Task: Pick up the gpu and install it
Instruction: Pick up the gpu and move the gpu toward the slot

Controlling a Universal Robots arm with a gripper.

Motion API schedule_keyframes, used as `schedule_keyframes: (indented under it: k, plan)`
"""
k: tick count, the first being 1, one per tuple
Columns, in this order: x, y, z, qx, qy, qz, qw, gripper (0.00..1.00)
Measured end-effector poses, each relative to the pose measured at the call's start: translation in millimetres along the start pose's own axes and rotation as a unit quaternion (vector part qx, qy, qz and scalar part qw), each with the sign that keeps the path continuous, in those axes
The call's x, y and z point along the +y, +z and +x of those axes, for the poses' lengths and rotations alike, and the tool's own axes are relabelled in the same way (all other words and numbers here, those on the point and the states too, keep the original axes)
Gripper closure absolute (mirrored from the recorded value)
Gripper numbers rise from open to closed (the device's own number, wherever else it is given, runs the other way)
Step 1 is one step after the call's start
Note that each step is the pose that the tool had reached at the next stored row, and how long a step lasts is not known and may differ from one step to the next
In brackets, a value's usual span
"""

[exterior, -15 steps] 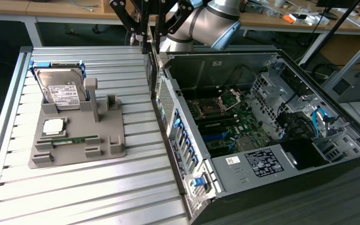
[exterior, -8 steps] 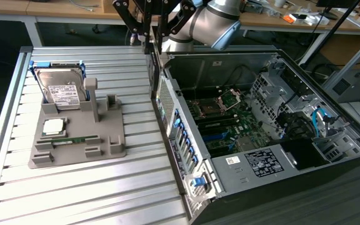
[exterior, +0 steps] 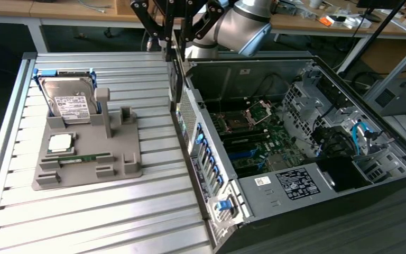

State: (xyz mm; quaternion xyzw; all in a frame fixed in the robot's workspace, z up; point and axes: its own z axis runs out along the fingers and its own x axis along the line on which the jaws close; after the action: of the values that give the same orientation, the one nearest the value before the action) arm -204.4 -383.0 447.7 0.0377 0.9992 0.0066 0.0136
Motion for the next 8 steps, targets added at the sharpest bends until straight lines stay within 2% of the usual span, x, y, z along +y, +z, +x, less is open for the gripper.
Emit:
schedule_keyframes:
  k: [8]
  plan:
    - [0.0,0.6,-5.6,0.0000,0.000,0.0000,1.0000,0.73]
